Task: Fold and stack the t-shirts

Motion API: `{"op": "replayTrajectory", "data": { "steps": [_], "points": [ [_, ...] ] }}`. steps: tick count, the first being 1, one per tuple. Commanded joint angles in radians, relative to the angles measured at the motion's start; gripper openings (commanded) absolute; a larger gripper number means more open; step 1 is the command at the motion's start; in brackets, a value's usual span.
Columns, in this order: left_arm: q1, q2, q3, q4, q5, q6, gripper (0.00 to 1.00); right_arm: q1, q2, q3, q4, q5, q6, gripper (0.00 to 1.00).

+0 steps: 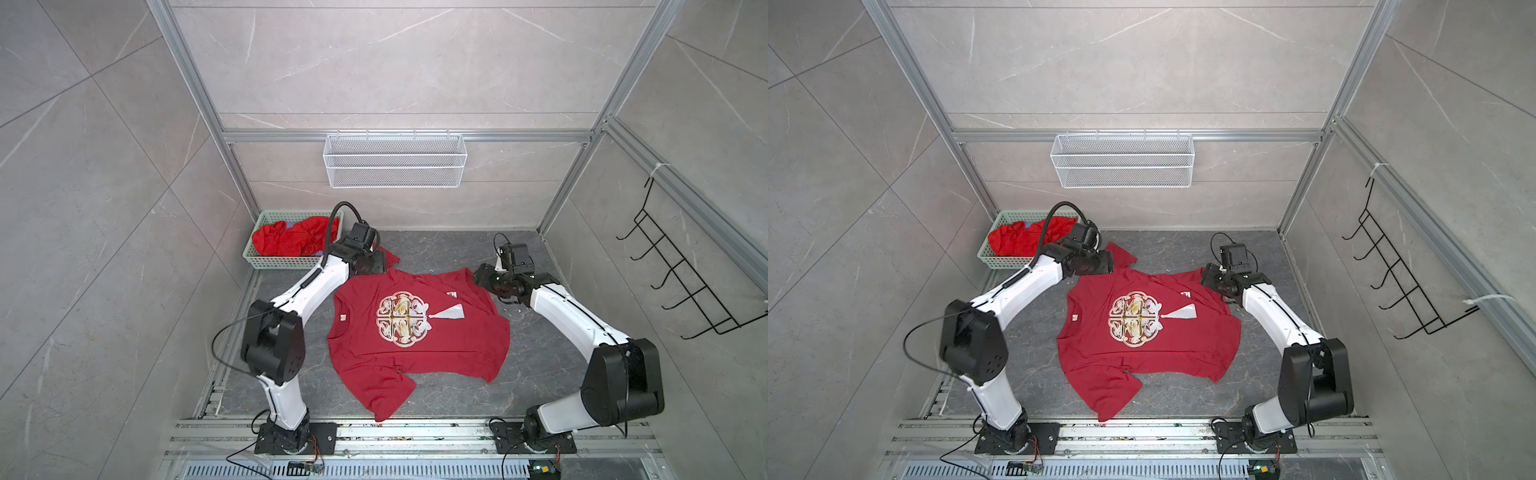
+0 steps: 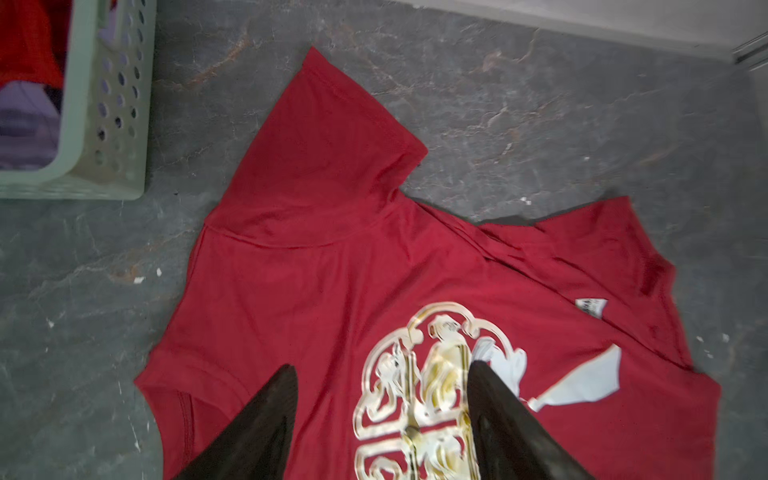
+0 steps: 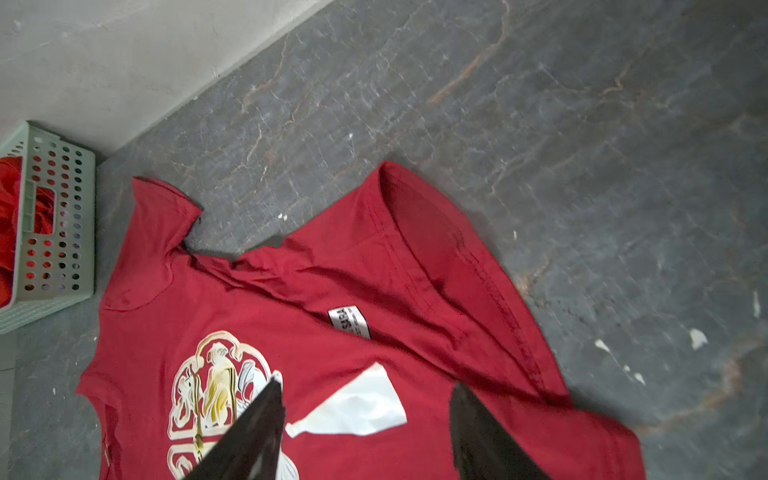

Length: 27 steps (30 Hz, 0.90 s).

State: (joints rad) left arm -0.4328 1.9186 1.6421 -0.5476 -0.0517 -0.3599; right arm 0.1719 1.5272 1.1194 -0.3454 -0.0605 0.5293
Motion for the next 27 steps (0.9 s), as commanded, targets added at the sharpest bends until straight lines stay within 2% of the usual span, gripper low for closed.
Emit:
{"op": "replayTrajectory", "data": {
  "steps": [1,9,12,18,27],
  "points": [
    [0.03,0.134,0.17,-0.029,0.0,0.107,0.67,0.003,0.05,0.044,0.079,-0.012,-0.033,0.65],
    [0.097,0.485,0.567,-0.062,0.038,0.122,0.68,0.005,0.174,0.1,0.167,0.005,-0.025,0.7],
    [0.105,0.554,0.656,-0.069,-0.004,0.131,0.68,0.002,0.204,0.107,0.186,0.007,-0.017,0.7],
    [0.131,0.591,0.663,-0.087,-0.06,0.129,0.68,0.0,0.257,0.139,0.17,0.022,-0.023,0.7],
    [0.162,0.615,0.63,-0.055,-0.007,0.098,0.68,-0.008,0.364,0.206,0.204,0.03,0.016,0.7]
  ]
}}
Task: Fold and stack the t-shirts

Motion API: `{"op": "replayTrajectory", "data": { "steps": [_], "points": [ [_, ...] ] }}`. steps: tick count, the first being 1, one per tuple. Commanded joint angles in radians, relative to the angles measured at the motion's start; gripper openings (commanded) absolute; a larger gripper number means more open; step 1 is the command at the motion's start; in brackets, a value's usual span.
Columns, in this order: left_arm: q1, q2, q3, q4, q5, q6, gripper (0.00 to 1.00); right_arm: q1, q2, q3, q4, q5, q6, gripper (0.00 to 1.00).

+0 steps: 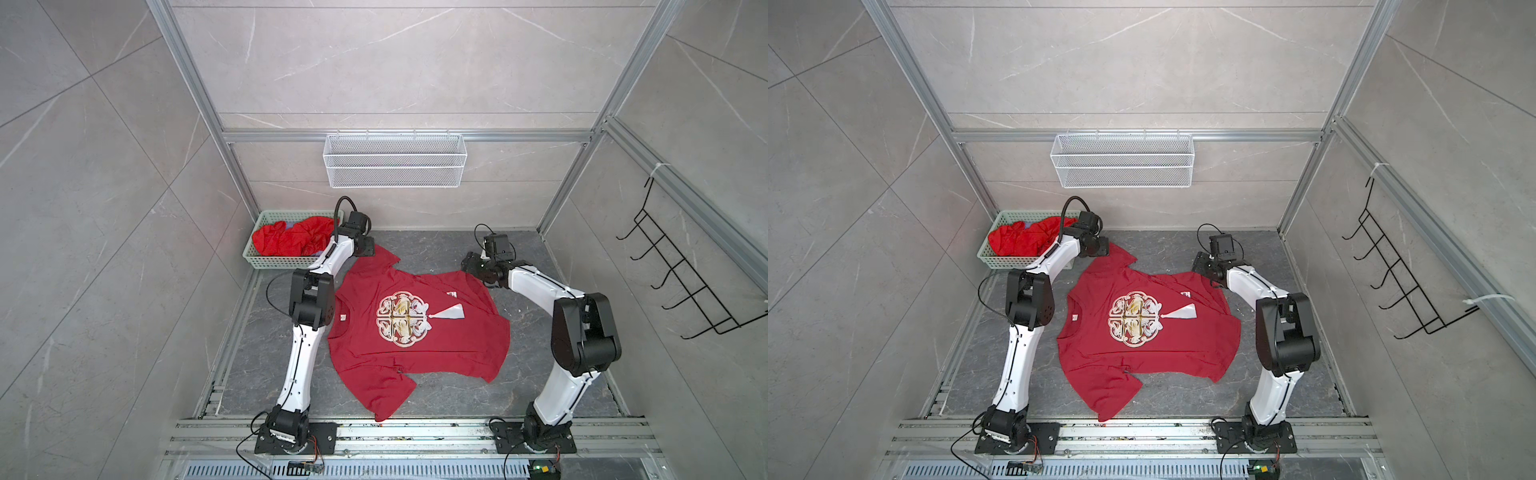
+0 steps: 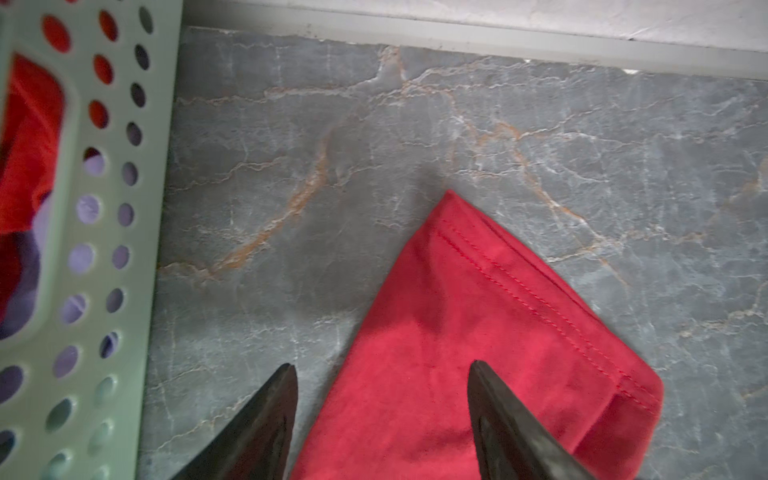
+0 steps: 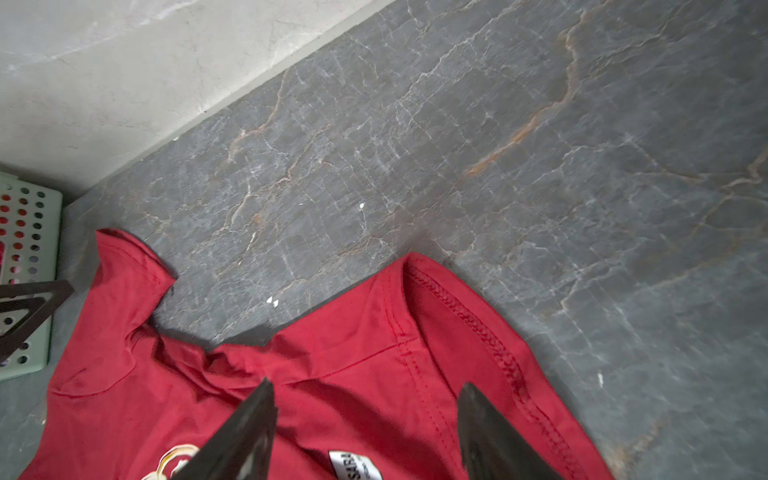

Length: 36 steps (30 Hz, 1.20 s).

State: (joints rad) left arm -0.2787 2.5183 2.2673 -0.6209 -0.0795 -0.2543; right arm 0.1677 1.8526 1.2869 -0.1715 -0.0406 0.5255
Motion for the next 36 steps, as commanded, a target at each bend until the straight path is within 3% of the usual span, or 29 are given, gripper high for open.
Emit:
{"op": "replayTrajectory", "data": {
  "steps": [1,8,15,25,32,36],
  "points": [
    [0.009,0.024,0.014,0.023,0.03,-0.014,0.68,-0.005,0.05,0.046,0.033,0.008,0.025,0.7],
    [0.009,0.12,0.127,0.05,0.108,-0.08,0.68,-0.005,0.142,0.112,0.056,-0.005,0.058,0.7],
    [0.009,0.154,0.137,0.152,0.181,-0.171,0.67,-0.003,0.243,0.203,-0.006,-0.001,0.087,0.69],
    [-0.003,0.208,0.16,0.17,0.207,-0.253,0.65,-0.005,0.314,0.238,-0.033,-0.03,0.126,0.68],
    [-0.026,0.214,0.16,0.143,0.168,-0.293,0.56,-0.004,0.348,0.254,-0.022,-0.08,0.145,0.66],
    [-0.039,0.214,0.161,0.111,0.142,-0.32,0.45,-0.004,0.361,0.27,-0.028,-0.093,0.15,0.64]
  ]
}}
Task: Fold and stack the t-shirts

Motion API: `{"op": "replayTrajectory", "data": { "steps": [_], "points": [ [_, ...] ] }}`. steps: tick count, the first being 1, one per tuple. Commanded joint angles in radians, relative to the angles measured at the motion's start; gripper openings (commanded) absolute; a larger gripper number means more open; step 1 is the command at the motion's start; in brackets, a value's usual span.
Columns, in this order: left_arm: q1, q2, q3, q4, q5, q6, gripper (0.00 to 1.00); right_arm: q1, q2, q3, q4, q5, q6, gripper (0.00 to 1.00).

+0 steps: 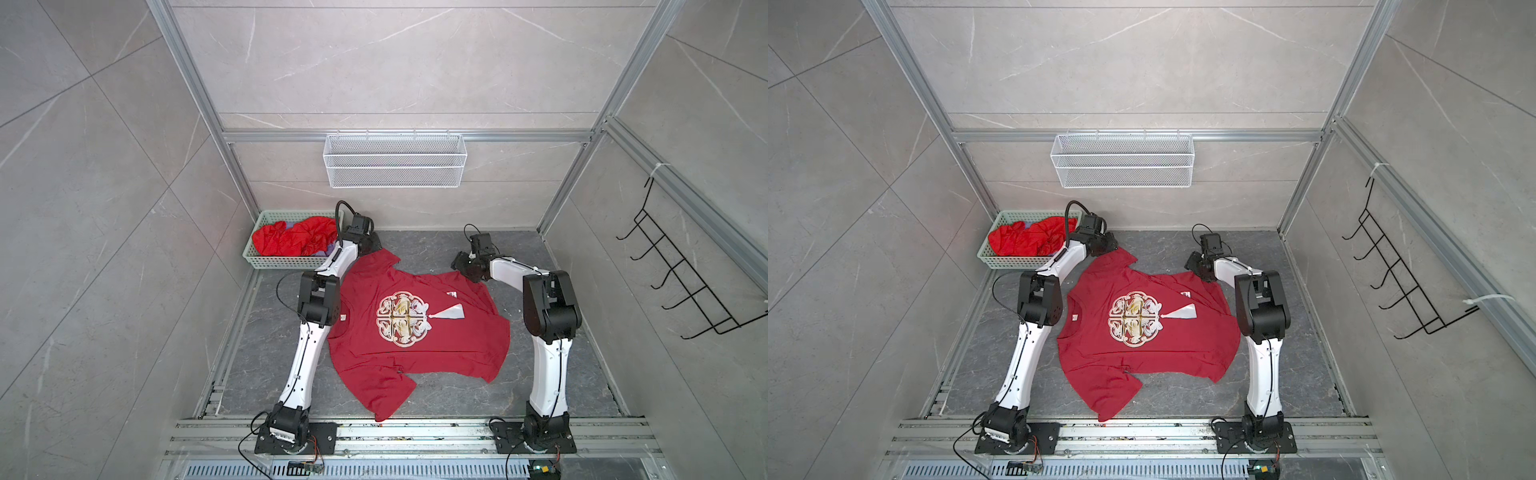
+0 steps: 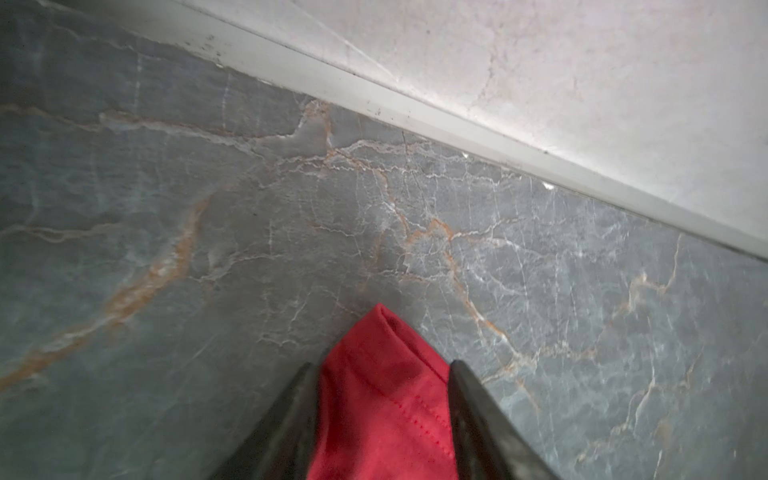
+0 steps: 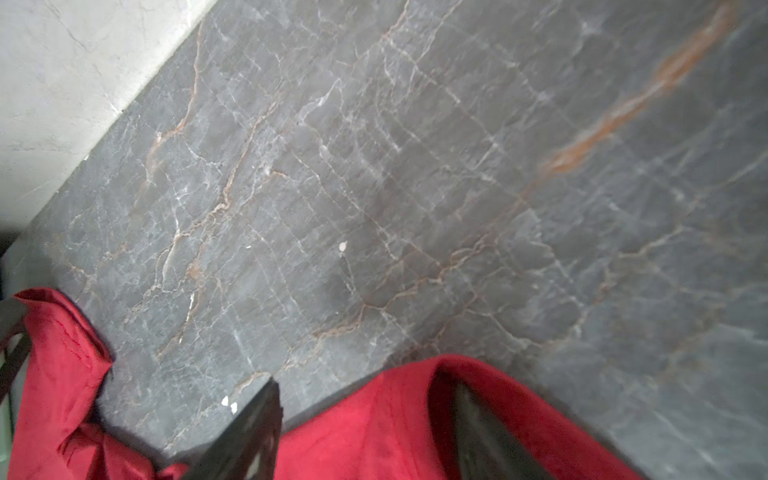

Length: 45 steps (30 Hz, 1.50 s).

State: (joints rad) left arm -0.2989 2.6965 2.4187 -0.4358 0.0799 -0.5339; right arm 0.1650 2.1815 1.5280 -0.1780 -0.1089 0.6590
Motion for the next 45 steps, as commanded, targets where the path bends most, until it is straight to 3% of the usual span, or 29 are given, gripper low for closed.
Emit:
{"op": "replayTrajectory", "data": {
  "steps": [1,4,8,12,18,31,45],
  "points": [
    [-0.02,0.036,0.009,-0.079,-0.025,-0.044,0.42,0.001,0.036,0.033,-0.028,-0.023,0.016,0.64],
    [-0.022,0.036,0.009,-0.09,-0.044,-0.057,0.28,0.001,0.042,0.041,-0.045,-0.016,0.016,0.57],
    [-0.022,0.034,0.01,-0.096,-0.056,-0.057,0.12,0.001,0.036,0.033,-0.048,-0.002,0.02,0.29],
    [-0.021,0.029,0.009,-0.098,-0.061,-0.044,0.0,0.001,0.012,0.01,-0.033,0.013,0.018,0.16],
    [-0.021,-0.053,-0.06,-0.034,-0.046,0.001,0.0,0.0,-0.065,-0.029,-0.022,0.042,-0.023,0.05],
    [-0.022,-0.591,-0.612,0.249,-0.069,0.123,0.0,-0.002,-0.29,-0.162,-0.035,0.071,-0.116,0.01],
    [-0.023,-1.004,-1.087,0.269,-0.167,0.172,0.0,-0.041,-0.445,-0.335,0.0,0.099,-0.126,0.01]
  ]
}}
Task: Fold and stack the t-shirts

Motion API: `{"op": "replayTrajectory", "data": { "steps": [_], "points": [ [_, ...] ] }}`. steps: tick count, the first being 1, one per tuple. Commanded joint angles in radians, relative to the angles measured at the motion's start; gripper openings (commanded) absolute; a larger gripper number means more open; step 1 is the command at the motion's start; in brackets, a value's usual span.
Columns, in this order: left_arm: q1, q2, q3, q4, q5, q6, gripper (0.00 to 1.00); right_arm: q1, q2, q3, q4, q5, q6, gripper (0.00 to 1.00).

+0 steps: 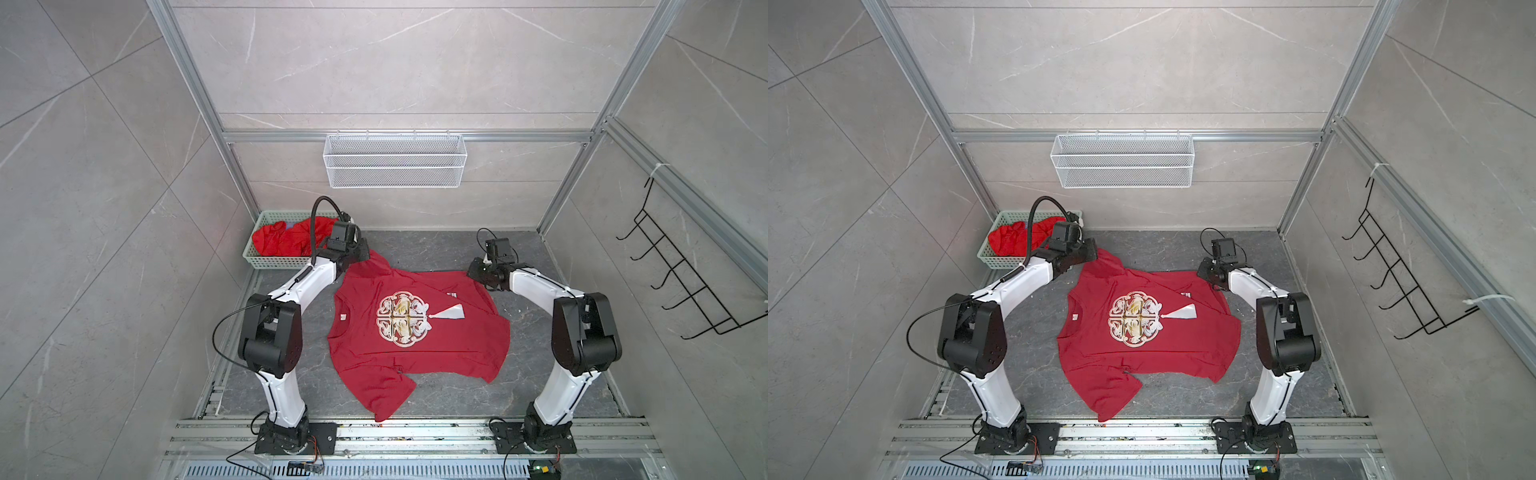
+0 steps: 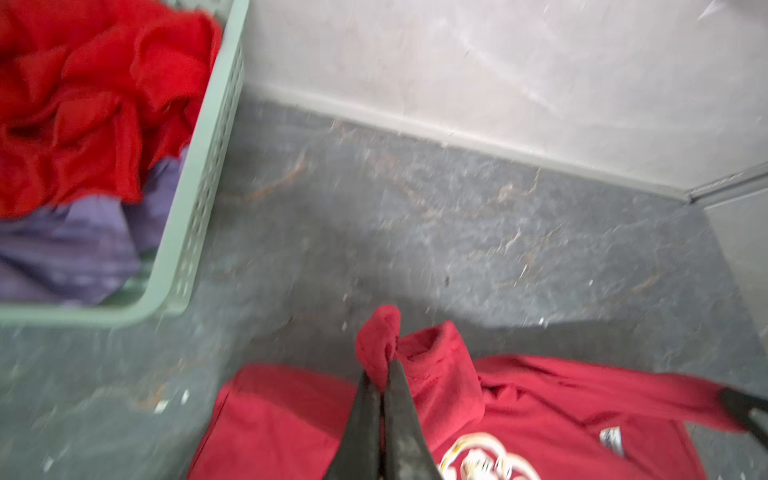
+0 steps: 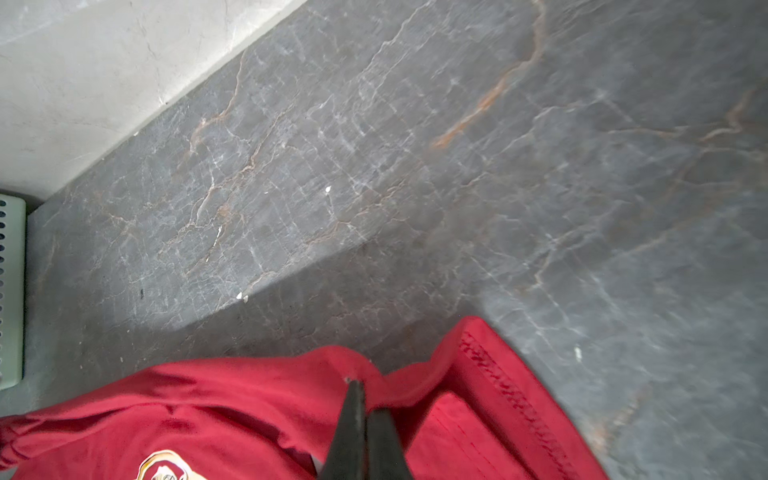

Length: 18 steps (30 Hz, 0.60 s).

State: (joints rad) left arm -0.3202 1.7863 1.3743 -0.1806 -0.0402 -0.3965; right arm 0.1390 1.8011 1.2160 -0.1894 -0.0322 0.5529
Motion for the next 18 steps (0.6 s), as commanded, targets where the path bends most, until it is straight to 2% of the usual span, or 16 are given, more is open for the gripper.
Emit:
{"op": "replayTrajectory", "data": {
  "steps": [1,8,18],
  "points": [
    [-0.002,-0.12,-0.074,0.01,-0.049,0.033,0.0,-0.021,-0.075,-0.029,0.01,0.017,-0.024,0.01],
    [-0.026,-0.269,-0.244,-0.018,-0.107,0.011,0.0,-0.042,-0.113,-0.071,0.001,-0.02,-0.058,0.01],
    [-0.091,-0.397,-0.405,-0.064,-0.188,-0.077,0.0,-0.054,-0.126,-0.135,0.008,-0.041,-0.075,0.01]
  ]
}}
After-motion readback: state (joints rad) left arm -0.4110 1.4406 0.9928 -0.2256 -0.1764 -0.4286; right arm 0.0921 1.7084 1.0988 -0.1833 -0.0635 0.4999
